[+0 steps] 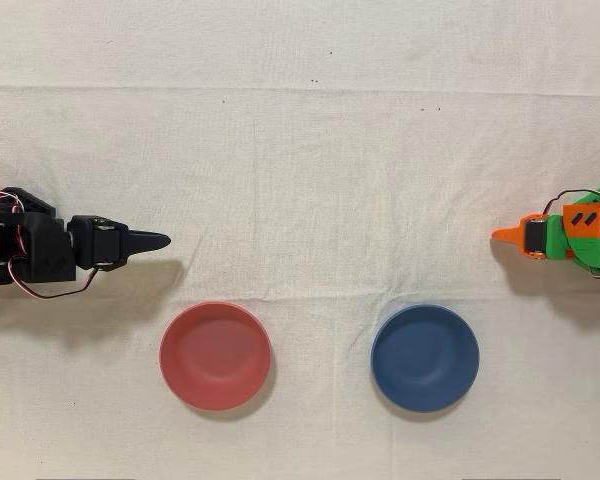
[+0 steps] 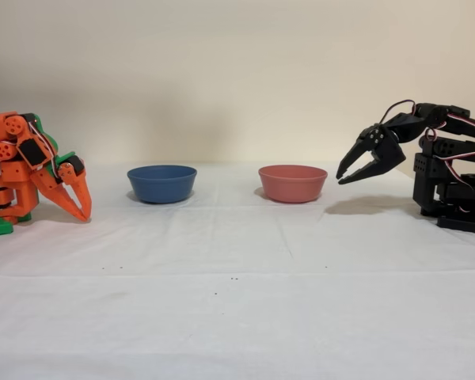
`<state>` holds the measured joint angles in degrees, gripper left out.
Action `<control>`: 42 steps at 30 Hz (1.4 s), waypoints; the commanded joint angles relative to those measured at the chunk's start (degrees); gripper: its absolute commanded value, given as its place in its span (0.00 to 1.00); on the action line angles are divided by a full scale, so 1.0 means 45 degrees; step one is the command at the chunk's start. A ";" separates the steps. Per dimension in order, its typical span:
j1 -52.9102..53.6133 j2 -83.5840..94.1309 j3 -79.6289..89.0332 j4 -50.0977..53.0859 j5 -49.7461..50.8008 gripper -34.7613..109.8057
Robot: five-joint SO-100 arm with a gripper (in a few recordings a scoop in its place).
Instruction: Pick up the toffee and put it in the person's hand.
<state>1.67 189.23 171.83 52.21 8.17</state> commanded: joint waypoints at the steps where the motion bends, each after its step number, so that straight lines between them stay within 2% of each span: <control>1: 0.0273 0.0840 -0.0039 0.0352 0.0000 0.24; 23: 0.0371 0.0840 0.2207 -0.0059 -0.0449 0.24; 42: 0.0352 0.0840 0.2676 0.0215 -0.0215 0.24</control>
<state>2.29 189.23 181.14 52.21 6.15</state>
